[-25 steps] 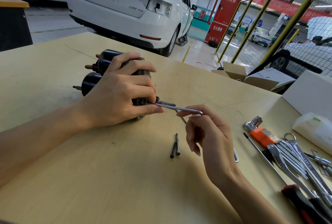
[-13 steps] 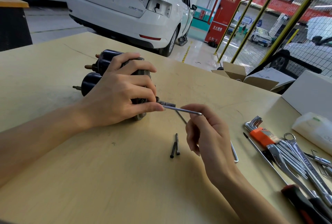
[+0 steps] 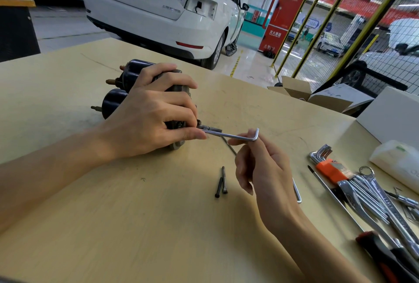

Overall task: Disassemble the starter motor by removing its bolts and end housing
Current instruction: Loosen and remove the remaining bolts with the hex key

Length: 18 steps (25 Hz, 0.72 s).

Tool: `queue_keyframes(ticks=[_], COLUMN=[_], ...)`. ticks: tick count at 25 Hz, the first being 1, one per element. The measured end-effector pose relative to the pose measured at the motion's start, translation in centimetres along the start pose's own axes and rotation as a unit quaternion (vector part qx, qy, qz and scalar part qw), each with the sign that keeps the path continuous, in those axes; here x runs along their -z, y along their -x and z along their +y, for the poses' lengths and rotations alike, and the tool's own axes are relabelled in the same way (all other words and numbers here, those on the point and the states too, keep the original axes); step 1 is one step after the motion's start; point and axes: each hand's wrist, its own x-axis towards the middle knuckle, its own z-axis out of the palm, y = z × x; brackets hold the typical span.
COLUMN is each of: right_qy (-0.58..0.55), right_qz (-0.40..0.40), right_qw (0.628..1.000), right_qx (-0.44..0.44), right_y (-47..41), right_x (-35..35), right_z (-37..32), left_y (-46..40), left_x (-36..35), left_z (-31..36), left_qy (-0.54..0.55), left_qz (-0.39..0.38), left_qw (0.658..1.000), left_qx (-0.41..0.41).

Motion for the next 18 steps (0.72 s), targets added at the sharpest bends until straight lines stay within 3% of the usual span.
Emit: queue_keyframes(ticks=[18], right_qy=[-0.057], right_qz=[-0.053], right_qw=[0.997], right_qx=[-0.011], right_y=[-0.21], right_x=[0.1], right_z=[-0.11], left_y=[-0.06], left_x=[0.04], left_z=[0.13], left_qy=[-0.007], left_qz=[0.0], left_qw=[1.0], left_qx=[0.002])
